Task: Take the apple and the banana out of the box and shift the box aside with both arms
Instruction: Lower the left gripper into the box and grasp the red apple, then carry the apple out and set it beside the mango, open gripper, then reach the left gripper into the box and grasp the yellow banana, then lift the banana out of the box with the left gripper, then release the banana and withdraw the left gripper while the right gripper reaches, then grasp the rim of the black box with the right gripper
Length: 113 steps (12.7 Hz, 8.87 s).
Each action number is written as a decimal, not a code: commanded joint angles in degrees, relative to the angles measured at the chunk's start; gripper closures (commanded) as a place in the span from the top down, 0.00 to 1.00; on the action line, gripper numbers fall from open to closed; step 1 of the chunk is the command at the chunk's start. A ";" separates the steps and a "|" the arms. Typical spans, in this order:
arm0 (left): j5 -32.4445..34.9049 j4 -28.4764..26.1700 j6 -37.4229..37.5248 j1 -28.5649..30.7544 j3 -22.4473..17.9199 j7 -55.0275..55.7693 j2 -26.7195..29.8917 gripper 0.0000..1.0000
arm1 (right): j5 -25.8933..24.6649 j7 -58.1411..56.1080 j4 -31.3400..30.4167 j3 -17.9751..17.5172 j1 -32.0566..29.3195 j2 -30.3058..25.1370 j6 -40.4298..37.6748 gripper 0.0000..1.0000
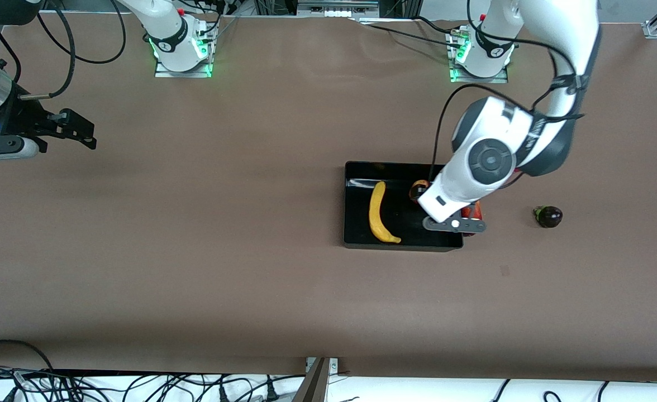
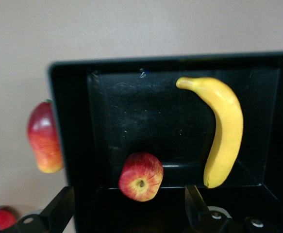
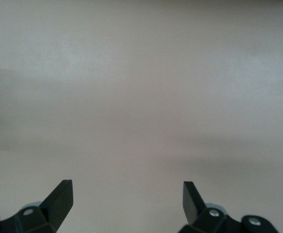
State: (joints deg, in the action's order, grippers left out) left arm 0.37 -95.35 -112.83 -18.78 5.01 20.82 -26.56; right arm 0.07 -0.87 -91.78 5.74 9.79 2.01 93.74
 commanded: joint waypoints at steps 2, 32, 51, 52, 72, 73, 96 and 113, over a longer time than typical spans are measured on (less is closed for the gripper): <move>0.24 -14.31 -13.78 -0.73 -0.61 -0.07 2.75 1.00 | -0.07 0.43 0.99 -0.29 0.06 0.27 -0.40 1.00; -0.90 -15.00 -4.63 26.58 -0.70 -36.29 -0.15 0.25 | -0.16 0.34 1.08 -0.37 0.23 0.36 -0.32 1.00; -0.28 4.04 3.08 13.34 15.91 6.07 -2.52 1.00 | 0.02 0.43 1.43 -0.37 0.23 0.45 0.83 1.00; -0.20 3.95 2.62 13.07 16.00 5.99 -3.22 1.00 | 0.02 0.43 1.43 -0.37 0.23 0.45 0.83 1.00; 9.82 1.13 -17.08 3.04 15.56 15.74 -16.24 0.05 | 0.02 0.52 1.34 -0.37 0.23 0.45 0.83 1.00; 9.82 1.39 -16.11 3.39 15.56 15.75 -15.11 0.05 | 0.02 0.43 1.43 -0.37 0.23 0.45 0.83 1.00; 19.85 11.41 -7.34 31.26 14.33 -19.50 -12.49 1.00 | 1.69 -0.36 1.26 -0.46 5.32 2.82 3.47 1.00; 2.27 -3.79 17.73 19.57 -1.05 -18.44 27.97 1.00 | 5.73 44.54 16.37 -1.25 37.31 41.48 35.70 1.00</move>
State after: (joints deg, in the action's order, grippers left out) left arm 3.51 -97.64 -94.03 0.87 4.30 2.79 0.21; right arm 4.85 42.06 -78.62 3.71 45.56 39.53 126.82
